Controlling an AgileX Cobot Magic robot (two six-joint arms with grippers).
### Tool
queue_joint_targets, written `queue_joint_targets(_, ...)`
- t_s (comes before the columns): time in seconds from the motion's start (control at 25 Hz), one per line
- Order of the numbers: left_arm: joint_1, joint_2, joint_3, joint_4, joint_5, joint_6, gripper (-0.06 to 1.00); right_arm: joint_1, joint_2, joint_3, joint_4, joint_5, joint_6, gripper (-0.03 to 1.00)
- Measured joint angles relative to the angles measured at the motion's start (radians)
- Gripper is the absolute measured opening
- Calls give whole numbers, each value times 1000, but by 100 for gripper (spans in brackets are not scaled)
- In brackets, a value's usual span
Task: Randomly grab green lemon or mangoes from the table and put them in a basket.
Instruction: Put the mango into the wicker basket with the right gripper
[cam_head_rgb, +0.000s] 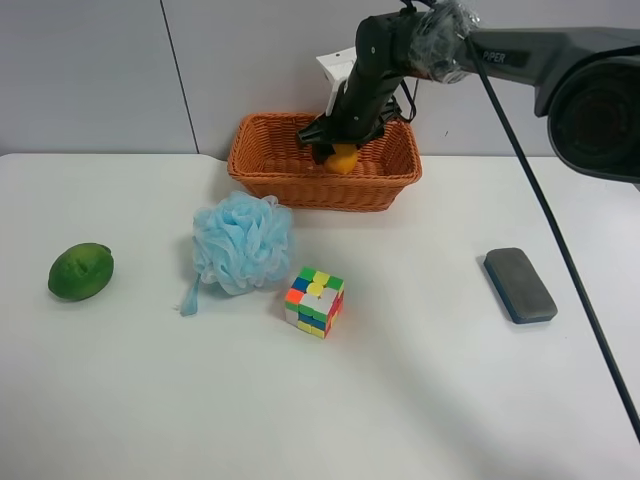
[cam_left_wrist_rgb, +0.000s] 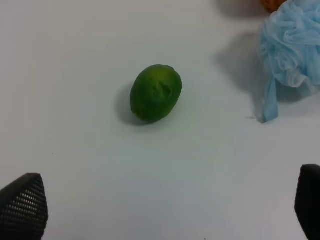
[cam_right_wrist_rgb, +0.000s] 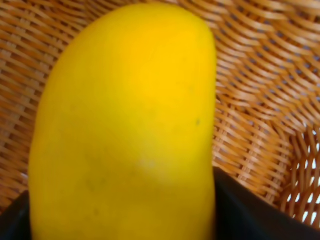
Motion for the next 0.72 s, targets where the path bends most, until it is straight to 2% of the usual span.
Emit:
queue_joint_targets(0.08,0,0,0,0,0,0,99,0,0,0,0,0,0,66)
queue_joint_targets(0.16,0,0,0,0,0,0,99,-1,-1,0,0,-2,0,85)
queue_joint_targets(0.28,0,0,0,0,0,0,99,-2,-1,0,-1,-2,0,96)
queue_joint_targets(0.44,0,0,0,0,0,0,99,-2,-10,0,1,8,0,99)
queue_joint_targets(0.52,0,0,0,0,0,0,99,-3,-31,0,9,44,0,99)
queue_joint_targets(0.6,0,0,0,0,0,0,99,-3,-74,0,17,112,0,99)
queue_joint_targets(0.72,0,0,0,0,0,0,99,-3,-160,0,17,272,0,99)
